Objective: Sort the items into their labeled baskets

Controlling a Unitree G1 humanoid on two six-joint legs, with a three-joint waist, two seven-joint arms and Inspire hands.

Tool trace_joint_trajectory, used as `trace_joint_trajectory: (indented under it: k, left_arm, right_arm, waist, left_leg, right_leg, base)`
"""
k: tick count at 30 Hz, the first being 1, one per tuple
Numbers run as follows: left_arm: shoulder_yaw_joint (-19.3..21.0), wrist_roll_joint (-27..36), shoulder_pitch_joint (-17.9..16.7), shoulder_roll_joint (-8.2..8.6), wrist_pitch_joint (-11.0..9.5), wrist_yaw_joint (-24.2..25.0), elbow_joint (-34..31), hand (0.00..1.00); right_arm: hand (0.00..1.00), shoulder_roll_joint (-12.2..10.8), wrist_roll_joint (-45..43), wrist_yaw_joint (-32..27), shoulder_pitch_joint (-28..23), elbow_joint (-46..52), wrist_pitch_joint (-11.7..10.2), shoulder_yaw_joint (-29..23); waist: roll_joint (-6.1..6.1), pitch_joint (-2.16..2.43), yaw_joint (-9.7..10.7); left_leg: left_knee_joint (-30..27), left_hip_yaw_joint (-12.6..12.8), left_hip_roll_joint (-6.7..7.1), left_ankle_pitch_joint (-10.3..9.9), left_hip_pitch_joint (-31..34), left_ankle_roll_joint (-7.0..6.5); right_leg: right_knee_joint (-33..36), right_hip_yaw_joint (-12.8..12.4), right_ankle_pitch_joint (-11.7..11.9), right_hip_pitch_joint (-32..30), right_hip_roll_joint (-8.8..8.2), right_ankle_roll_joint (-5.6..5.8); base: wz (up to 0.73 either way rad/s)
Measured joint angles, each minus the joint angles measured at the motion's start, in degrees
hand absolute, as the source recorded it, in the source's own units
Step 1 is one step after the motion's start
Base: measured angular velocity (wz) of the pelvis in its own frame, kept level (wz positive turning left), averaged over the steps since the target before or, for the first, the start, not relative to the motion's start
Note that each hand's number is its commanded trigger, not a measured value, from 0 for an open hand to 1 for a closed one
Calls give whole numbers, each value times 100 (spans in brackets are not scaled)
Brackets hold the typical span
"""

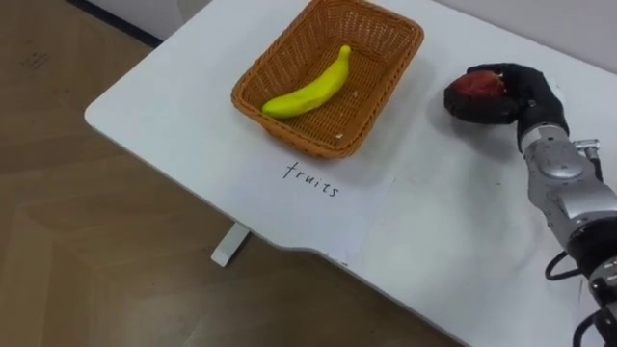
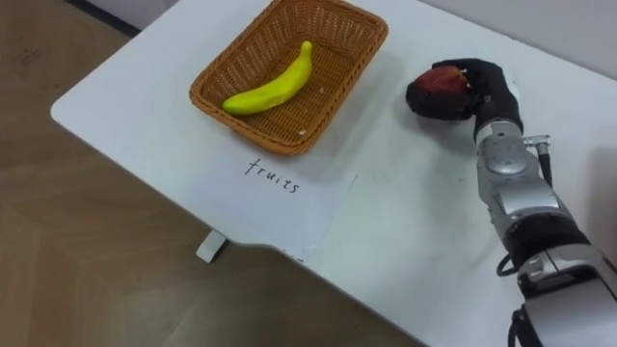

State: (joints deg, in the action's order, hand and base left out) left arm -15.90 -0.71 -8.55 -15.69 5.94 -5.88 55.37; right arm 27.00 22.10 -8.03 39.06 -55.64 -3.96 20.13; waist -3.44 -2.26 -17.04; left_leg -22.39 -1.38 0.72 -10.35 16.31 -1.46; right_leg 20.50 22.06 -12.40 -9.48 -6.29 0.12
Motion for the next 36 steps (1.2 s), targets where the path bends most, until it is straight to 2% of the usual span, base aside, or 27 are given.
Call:
trace_joint_trajectory:
  k: [3, 6, 7, 8, 13, 16, 21, 23, 26, 29, 30, 31, 32, 36]
  left_arm:
    - [86, -17, -88, -1, -19, 104, -31, 0]
    - [355, -80, -290, 1, -21, 152, -41, 0]
    - [478, -133, -392, -4, -11, 152, -42, 0]
    - [575, -140, -474, -10, -10, 152, -45, 0]
    - [727, -280, -577, -20, -9, 163, -27, 0]
    - [913, -345, -634, -15, -11, 195, -17, 0]
    - [952, -509, -899, -13, 28, 264, -12, 0]
    - [983, -599, -942, -12, 55, 273, -6, 0]
    - [1126, -638, -1018, -9, 110, 326, 38, 0]
    - [1161, -641, -1024, -15, 117, 420, 125, 0]
    - [1161, -641, -1023, -15, 117, 426, 128, 0]
    - [1161, -652, -1038, -15, 119, 425, 133, 0]
    - [1161, -692, -1045, -7, 123, 424, 149, 0]
    - [1161, -783, -1045, 40, 128, 407, 145, 0]
  right_arm:
    - [100, -6, -28, 213, -6, 83, 114, -1]
    - [100, -2, -18, 320, -11, 264, 232, -2]
    - [100, -2, -14, 345, -11, 319, 239, -3]
    - [100, 11, -11, 372, -14, 440, 277, -11]
    - [100, 113, -22, 423, -309, 1496, 288, -12]
    - [100, 114, -126, 447, -321, 1962, 289, -32]
    - [100, 129, -276, 444, -332, 2672, 319, -346]
    - [100, 138, -264, 429, -332, 2888, 346, -387]
    - [100, 136, -216, 419, -333, 3036, 350, -376]
    - [100, 135, -209, 430, -333, 3046, 351, -375]
    - [100, 135, -206, 431, -333, 3045, 351, -370]
    - [100, 135, -210, 432, -335, 3042, 357, -337]
    - [100, 128, -222, 428, -345, 3058, 383, -325]
    - [100, 107, -311, 318, -519, 3371, 424, -324]
  waist:
    - [25, 60, 108]
    - [18, 66, 201]
    - [9, 78, 285]
    - [-11, 109, 390]
    - [-59, 171, 551]
    - [-52, 191, 654]
    - [-52, 234, 756]
    - [-68, 242, 745]
    - [-107, 226, 725]
    - [-173, 238, 681]
    - [-186, 224, 669]
    - [-171, 186, 637]
    - [-204, 192, 614]
    - [-177, 175, 573]
  left_leg:
    - [107, 12, -4, 6, -130, 8]
    - [208, 69, -3, 12, -314, 14]
    - [251, 73, -2, 12, -408, 14]
    - [270, 77, 1, 11, -452, 13]
    - [450, 102, 4, 10, -814, 14]
    - [525, 115, 21, 11, -1069, 22]
    - [676, 110, 44, 15, -1456, 30]
    - [719, 108, 51, 15, -1546, 30]
    - [822, 107, 69, 15, -1777, 31]
    - [875, 90, 82, 15, -1893, 31]
    - [875, 89, 84, 15, -1907, 31]
    - [874, 55, 93, 15, -1938, 31]
    - [875, 34, 97, 14, -1946, 31]
    - [877, -38, 113, 3, -1979, 33]
  right_leg:
    - [-2, 7, -2, 80, -18, 4]
    - [-5, 7, -8, 208, -46, 12]
    - [-26, 15, -15, 300, -54, 23]
    - [-97, 26, -16, 366, -48, 25]
    - [-285, 11, -22, 759, -11, 48]
    - [-472, 31, -14, 1098, 44, 59]
    - [-595, 143, -31, 1471, 40, 95]
    - [-633, 137, -38, 1563, 42, 106]
    - [-707, 141, -47, 1783, 40, 130]
    - [-781, 149, -45, 1901, 44, 143]
    - [-785, 151, -44, 1925, 45, 145]
    - [-791, 161, -41, 1974, 46, 150]
    - [-788, 184, -38, 1985, 44, 155]
    - [-791, 255, -34, 2062, 39, 163]
  base:
    - [-1]
    - [-8]
    - [0]
    - [4]
    - [0]
    - [9]
    - [7]
    - [0]
    - [0]
    - [3]
    - [4]
    - [7]
    - [8]
    - [10]
